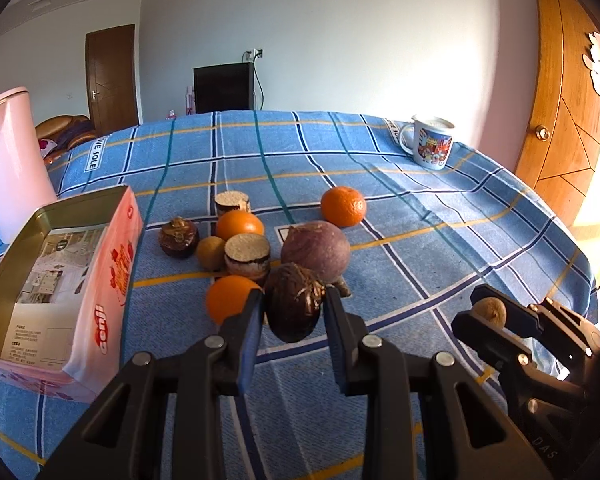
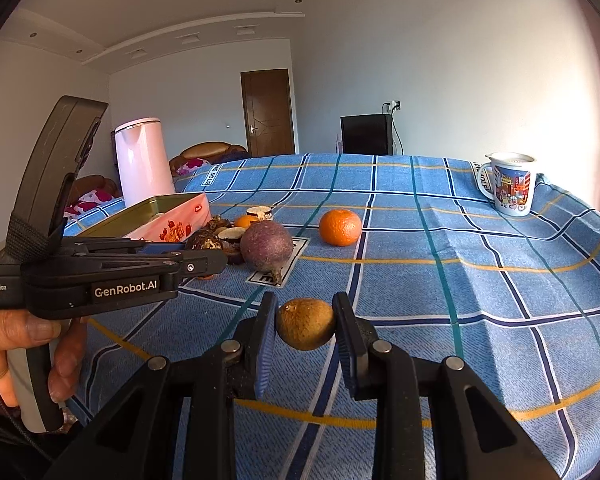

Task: Organize fruits
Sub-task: 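Carry both fruits over the tin box and open both tools to drop them, then move left tool to an orange while right tool reaches the large purple fruit, then close left tool on the orange while right tool grasps the purple fruit, then carry the orange and purple fruit into the tin box and release both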

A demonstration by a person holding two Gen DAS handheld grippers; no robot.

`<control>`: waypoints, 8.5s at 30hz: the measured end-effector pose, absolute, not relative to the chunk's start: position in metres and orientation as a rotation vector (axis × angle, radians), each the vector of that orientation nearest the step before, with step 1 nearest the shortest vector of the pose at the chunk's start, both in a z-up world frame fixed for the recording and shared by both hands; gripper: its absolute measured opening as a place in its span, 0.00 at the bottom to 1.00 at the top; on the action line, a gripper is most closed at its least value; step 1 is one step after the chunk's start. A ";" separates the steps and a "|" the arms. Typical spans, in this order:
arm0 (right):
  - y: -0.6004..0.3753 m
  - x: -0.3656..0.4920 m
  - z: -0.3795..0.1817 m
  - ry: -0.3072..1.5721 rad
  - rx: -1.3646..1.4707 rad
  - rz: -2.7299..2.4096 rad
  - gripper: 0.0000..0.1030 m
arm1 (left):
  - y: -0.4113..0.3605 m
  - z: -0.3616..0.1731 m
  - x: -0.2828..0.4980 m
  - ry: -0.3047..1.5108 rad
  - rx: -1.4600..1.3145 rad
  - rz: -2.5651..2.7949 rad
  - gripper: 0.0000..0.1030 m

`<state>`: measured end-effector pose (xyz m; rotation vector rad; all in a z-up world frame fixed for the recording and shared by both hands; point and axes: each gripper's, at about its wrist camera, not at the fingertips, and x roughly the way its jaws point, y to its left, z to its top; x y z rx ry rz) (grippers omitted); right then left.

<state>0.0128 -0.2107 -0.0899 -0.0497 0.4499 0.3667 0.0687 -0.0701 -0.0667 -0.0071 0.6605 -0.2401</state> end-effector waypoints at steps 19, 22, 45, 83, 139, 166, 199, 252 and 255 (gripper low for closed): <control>-0.156 0.031 -0.044 0.373 -0.128 0.487 0.29 | -0.007 -0.045 0.054 0.538 -0.053 -0.124 0.31; -0.142 0.036 -0.037 0.366 -0.151 0.512 0.29 | 0.005 -0.043 0.055 0.531 -0.066 -0.107 0.31; -0.034 0.098 0.000 0.385 -0.211 0.662 0.29 | 0.097 -0.044 0.089 0.539 -0.120 0.053 0.31; 0.040 0.151 -0.065 0.675 -0.222 0.730 0.36 | 0.138 -0.064 0.112 0.631 -0.119 0.144 0.37; -0.174 0.129 -0.066 0.679 -0.009 0.411 0.50 | -0.041 -0.088 0.118 0.805 -0.027 -0.240 0.40; -0.179 0.082 -0.041 0.406 -0.027 0.454 0.50 | -0.041 -0.060 0.078 0.499 0.037 -0.076 0.40; -0.157 0.066 -0.028 0.260 -0.075 0.485 0.50 | 0.000 -0.043 0.061 0.384 -0.005 0.018 0.40; -0.067 0.116 -0.042 0.542 -0.194 0.630 0.69 | 0.112 -0.043 0.060 0.478 -0.166 0.165 0.84; -0.107 0.128 -0.048 0.584 -0.147 0.532 0.69 | 0.094 -0.041 0.063 0.474 -0.141 0.135 0.87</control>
